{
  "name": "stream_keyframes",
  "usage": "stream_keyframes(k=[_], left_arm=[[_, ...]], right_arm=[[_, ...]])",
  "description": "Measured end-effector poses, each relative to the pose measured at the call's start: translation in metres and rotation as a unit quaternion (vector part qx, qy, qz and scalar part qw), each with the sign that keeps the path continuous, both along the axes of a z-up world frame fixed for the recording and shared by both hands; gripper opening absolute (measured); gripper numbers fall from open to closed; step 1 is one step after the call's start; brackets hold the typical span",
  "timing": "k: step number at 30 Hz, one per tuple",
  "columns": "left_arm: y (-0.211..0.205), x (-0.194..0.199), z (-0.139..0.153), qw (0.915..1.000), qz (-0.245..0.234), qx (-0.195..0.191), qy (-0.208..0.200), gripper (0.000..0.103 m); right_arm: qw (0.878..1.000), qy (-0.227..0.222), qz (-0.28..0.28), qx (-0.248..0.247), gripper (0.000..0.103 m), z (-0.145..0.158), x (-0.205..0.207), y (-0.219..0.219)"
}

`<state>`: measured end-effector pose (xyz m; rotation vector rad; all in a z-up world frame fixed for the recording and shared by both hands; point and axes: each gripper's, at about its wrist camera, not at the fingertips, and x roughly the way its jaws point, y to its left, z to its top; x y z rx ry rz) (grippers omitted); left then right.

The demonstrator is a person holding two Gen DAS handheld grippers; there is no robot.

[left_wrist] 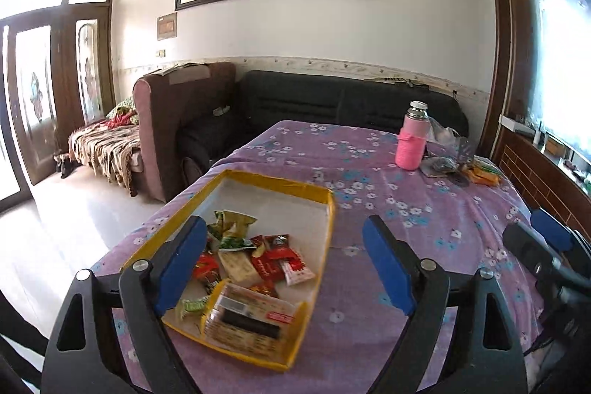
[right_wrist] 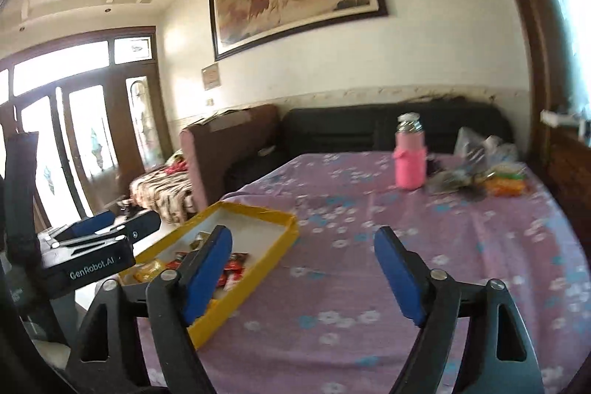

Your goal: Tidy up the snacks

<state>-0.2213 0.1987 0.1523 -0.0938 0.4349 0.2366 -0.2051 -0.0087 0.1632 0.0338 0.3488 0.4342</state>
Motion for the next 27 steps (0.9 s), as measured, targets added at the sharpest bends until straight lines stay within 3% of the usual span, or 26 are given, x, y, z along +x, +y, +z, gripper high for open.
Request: stream_keyframes(k=[5,9,27], left_arm=[[-0.018,-0.004,-0.001,0.9997,0.001,0.020,0.013,0.088],[-0.026,-0.010,-0.006,0.9993,0.005,0.031,0.022,0.088],[-0.010,0.007,-0.043,0.9963,0.000,-0.008,0.086,0.088]], right_arm=[[0.999,0.003,0.001,-0.051,0.085,-0.016,-0.010,0.011],[0.996,0.045,0.027,-0.065,0.085,-0.036,-0.007,0.026],[0.989,0.101,0.050,-0.095,0.086,-0.074,-0.001,0.061]])
